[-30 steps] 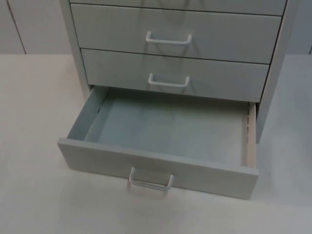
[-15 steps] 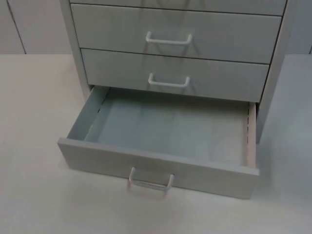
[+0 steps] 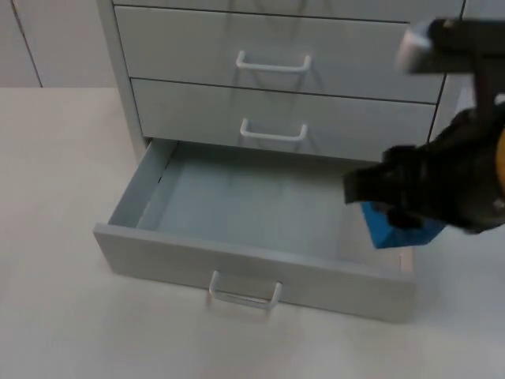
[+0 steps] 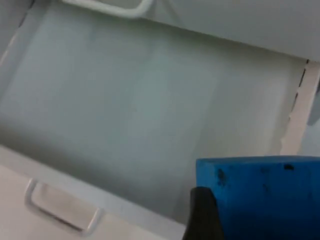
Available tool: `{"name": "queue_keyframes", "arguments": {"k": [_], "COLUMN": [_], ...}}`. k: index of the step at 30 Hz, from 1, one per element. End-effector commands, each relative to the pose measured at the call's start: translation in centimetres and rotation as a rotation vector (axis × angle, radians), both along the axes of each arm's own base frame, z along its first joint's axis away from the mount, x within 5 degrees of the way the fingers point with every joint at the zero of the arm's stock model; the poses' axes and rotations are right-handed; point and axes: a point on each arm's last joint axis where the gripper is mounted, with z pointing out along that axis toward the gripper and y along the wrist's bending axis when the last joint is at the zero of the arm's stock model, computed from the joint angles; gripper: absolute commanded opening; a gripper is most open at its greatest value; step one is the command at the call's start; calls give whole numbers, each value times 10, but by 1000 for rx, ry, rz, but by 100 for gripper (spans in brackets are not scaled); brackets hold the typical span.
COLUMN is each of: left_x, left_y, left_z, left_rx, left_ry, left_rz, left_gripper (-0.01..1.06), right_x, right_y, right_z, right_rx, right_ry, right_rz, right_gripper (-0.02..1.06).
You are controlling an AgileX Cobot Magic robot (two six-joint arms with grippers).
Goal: Open the drawer with the left hand, place the block into the drawer with the right hand, then close the drawer with the left hand.
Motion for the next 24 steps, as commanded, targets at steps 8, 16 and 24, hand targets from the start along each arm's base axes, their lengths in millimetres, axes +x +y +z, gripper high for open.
{"name": "queue_keyframes", "arguments": {"k": [8,16,24], "left_x": [-1,0,0], "left_y": [0,0,0], "left_z": [0,0,1], "left_rx": [-10,-11,-14], "left_ry": [-12,-14,-17], "left_rz": [2,2,2], "left_gripper": [105,105,105], "right_x": [25,39,41], "right_y": [31,44,44], "right_z": [-33,-37,-51], "right_rx": [22,10,-25], "right_ry": [-32,-55,-40], "right_rz": [-19,-20,-40], "right_gripper": [0,0,36]}}
